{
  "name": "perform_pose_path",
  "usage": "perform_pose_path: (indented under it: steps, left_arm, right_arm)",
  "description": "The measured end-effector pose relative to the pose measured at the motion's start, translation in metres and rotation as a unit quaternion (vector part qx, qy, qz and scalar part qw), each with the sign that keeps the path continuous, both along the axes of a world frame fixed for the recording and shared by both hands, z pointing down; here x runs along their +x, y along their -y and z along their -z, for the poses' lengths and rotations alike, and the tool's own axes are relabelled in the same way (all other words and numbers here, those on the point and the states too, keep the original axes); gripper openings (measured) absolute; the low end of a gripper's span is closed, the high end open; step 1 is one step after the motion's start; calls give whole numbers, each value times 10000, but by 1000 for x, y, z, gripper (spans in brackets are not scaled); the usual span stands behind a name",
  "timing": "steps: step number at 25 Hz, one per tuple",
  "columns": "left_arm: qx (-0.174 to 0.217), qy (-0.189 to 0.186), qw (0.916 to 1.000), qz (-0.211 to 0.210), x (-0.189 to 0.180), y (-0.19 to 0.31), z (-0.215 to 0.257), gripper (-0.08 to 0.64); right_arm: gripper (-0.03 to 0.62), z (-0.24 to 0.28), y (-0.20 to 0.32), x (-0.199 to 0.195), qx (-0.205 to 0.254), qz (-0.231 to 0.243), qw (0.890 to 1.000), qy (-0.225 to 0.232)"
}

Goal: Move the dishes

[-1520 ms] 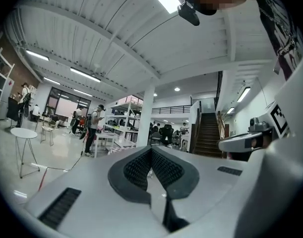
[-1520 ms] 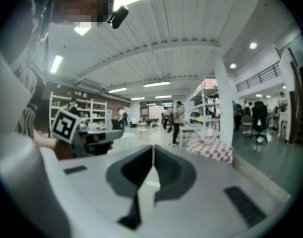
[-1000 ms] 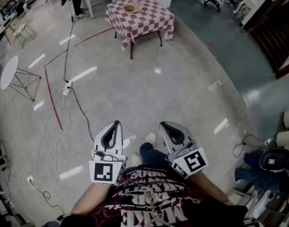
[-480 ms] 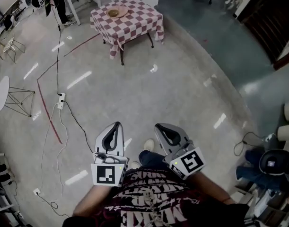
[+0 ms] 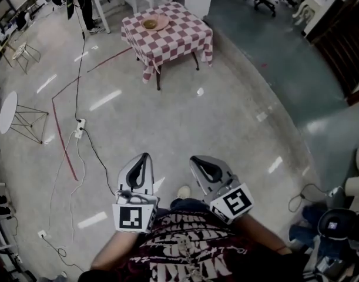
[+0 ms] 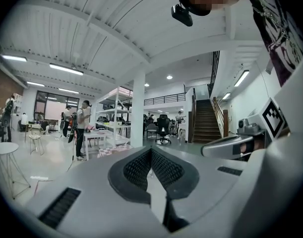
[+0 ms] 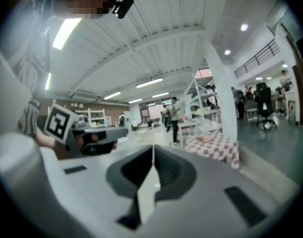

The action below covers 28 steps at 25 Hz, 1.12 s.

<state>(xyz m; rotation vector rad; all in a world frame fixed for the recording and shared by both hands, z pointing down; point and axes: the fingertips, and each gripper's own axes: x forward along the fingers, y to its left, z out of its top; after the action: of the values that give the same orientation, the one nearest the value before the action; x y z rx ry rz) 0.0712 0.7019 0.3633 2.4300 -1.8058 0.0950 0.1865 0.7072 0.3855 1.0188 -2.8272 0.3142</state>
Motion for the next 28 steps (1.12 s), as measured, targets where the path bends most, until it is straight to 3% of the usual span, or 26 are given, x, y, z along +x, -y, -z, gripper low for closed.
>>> perform_pose_path:
  steps: [13,23,28]
  left_arm:
    - [186,88,9997,104,3,2,2,25]
    - [-135,19,9997,191,-33,14,-14,25]
    - [-41,91,9998,200,-55,35,-11,25]
  right_arm:
    - [35,-16,1,-2,-164,310,9994,30]
    - [35,-18,17,-42,-137,380,9991,145]
    - [35,-10,41,-69,-32,444,9990,34]
